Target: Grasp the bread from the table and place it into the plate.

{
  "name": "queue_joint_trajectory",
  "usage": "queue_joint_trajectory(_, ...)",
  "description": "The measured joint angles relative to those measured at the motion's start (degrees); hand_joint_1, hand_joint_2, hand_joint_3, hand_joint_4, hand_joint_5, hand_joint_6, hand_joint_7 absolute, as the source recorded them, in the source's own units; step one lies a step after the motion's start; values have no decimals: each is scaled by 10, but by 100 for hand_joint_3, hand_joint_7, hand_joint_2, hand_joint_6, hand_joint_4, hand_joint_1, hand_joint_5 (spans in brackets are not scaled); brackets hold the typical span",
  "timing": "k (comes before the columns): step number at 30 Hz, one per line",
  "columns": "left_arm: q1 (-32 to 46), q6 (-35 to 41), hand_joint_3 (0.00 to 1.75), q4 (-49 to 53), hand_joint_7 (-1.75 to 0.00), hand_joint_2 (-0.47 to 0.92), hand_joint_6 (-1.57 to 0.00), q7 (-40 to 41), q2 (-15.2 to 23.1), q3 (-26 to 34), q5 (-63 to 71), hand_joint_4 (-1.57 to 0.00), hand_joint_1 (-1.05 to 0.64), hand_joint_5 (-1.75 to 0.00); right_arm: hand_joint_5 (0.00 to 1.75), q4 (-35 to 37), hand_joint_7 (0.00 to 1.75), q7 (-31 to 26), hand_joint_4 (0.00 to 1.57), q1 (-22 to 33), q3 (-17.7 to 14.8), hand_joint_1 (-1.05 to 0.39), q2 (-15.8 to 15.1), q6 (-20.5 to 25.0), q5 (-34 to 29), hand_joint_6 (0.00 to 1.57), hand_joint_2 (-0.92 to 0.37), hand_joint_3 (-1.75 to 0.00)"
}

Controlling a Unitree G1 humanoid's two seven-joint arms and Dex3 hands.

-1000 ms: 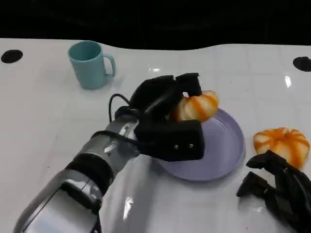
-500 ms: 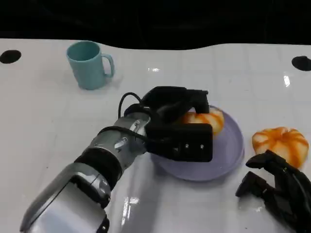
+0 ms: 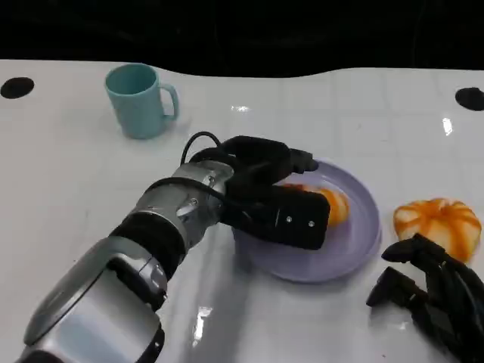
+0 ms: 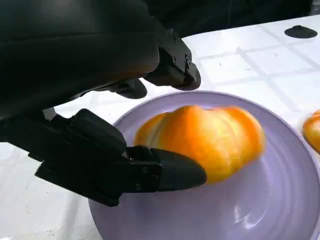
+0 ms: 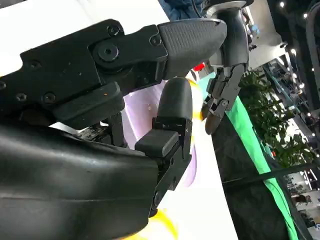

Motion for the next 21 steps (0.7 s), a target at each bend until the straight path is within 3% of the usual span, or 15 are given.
queue_joint_trajectory(21,0,1,63,0,0,92,-27,0,0,-1,0,-16,-91,-21,151,0,122,-1,65,0,1,-52,0,-1,0,58,-92,-23)
